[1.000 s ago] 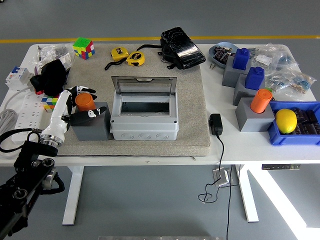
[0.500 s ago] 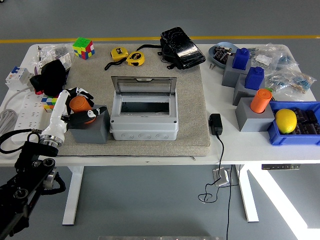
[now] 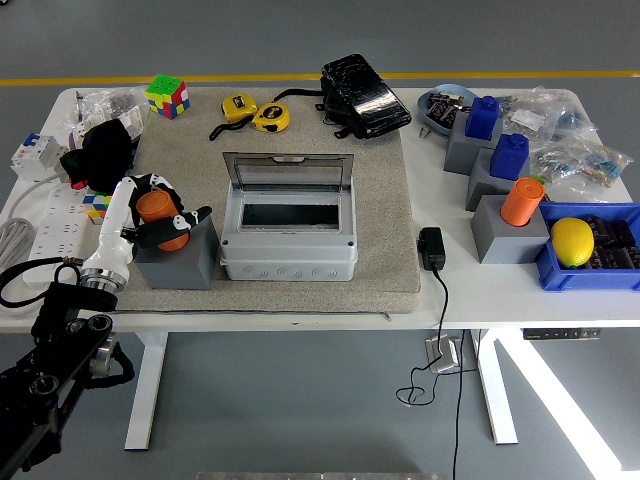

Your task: Fetch the battery,place it into the box,close the lid of the box

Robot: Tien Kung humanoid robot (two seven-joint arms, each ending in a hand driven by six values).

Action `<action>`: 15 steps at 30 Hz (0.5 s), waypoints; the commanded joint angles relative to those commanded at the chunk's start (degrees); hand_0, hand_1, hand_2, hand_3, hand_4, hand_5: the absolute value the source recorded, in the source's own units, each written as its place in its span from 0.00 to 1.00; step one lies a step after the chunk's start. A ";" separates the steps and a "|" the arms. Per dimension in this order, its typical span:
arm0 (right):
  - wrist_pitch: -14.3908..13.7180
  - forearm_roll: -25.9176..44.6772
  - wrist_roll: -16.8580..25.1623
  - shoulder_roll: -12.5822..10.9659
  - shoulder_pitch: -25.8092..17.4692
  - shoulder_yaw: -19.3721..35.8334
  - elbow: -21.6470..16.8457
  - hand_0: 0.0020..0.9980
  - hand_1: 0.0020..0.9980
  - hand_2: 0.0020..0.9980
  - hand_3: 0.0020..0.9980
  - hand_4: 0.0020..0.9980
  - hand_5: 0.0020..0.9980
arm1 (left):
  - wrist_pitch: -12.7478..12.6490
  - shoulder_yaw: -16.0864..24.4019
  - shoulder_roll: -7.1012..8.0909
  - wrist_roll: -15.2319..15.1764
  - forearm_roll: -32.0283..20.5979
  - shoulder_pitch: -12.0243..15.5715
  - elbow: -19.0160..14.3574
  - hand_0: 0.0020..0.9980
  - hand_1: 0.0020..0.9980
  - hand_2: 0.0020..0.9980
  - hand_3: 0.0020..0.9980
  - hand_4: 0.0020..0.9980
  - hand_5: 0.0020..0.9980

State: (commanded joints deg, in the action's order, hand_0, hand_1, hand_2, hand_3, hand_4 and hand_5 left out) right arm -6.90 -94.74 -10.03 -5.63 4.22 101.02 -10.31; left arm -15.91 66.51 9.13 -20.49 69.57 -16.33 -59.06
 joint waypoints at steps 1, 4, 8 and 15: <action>0.00 0.03 0.01 -0.02 0.00 -0.01 0.00 0.85 0.85 0.82 0.87 1.00 1.00 | -0.13 -0.02 0.02 -0.02 -0.01 -0.04 -0.02 0.05 0.10 0.17 0.16 1.00 0.05; 0.02 0.00 -0.02 -0.02 -0.05 0.01 0.00 0.85 0.85 0.82 0.87 1.00 1.00 | -0.48 -0.01 0.02 -0.08 -0.01 -0.08 -0.05 0.05 0.10 0.17 0.16 1.00 0.05; 0.03 0.03 0.01 0.00 -0.08 -0.06 0.00 0.85 0.85 0.82 0.87 1.00 1.00 | -1.02 0.00 0.00 -0.28 -0.19 -0.13 -0.06 0.03 0.07 0.13 0.13 1.00 0.06; 0.09 0.27 -0.01 -0.09 -0.11 -0.50 0.00 0.85 0.85 0.82 0.87 1.00 1.00 | -1.94 -0.08 0.07 -0.70 -0.90 -0.48 -0.04 0.02 0.06 0.11 0.11 1.00 0.07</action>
State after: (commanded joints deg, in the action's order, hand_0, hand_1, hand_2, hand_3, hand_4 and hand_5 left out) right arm -6.81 -94.47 -10.04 -5.73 4.11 100.52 -10.31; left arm -17.86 66.43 9.20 -21.19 68.67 -16.80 -59.10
